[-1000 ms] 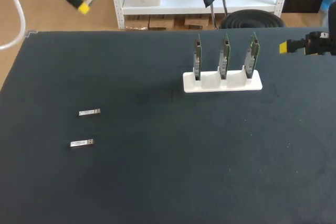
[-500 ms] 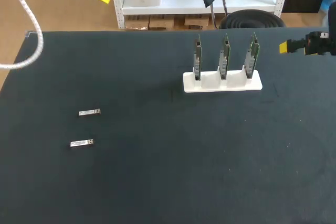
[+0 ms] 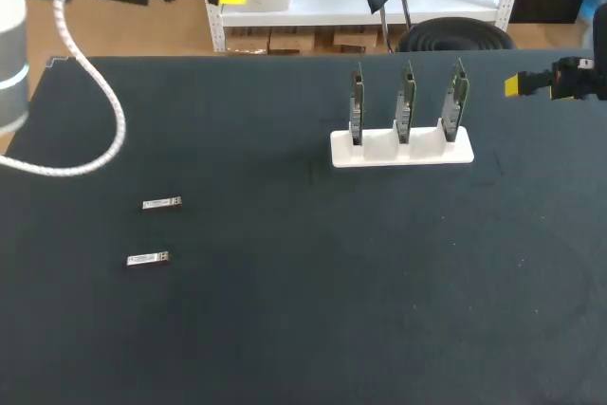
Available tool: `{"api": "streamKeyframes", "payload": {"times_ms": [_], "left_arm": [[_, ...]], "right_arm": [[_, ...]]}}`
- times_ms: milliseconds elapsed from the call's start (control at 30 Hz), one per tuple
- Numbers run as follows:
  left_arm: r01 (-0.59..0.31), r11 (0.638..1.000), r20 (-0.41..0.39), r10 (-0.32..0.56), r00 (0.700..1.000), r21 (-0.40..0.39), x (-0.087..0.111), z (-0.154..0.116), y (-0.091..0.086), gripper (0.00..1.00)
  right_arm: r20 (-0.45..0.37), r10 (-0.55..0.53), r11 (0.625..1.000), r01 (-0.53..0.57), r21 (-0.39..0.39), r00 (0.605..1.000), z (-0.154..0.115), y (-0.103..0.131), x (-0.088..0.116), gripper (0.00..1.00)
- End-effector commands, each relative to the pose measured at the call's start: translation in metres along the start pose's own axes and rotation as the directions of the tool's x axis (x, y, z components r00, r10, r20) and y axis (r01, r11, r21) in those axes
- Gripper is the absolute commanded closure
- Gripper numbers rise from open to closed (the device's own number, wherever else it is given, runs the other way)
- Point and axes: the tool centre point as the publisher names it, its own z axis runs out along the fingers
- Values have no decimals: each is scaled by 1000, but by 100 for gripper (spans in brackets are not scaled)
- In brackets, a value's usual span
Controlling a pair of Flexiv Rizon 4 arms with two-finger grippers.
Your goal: Pick up the optical module with the left hand, and insert it into the network port with the right hand.
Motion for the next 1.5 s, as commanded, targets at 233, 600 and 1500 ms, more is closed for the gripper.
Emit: {"api": "streamKeyframes", "payload": {"times_ms": [233, 600, 1500], "left_arm": [[-76, 997, 154, 71, 986, 30, 6, 49, 1, 100], [-192, 979, 154, 179, 972, 74, 6, 95, -9, 100], [-196, 973, 170, 174, 970, 123, 24, 148, -25, 100]], "right_arm": [[0, 0, 1000, 0, 0, 1000, 0, 0, 0, 0], [0, 0, 1000, 0, 0, 1000, 0, 0, 0, 0], [0, 0, 1000, 0, 0, 1000, 0, 0, 0, 0]]}}
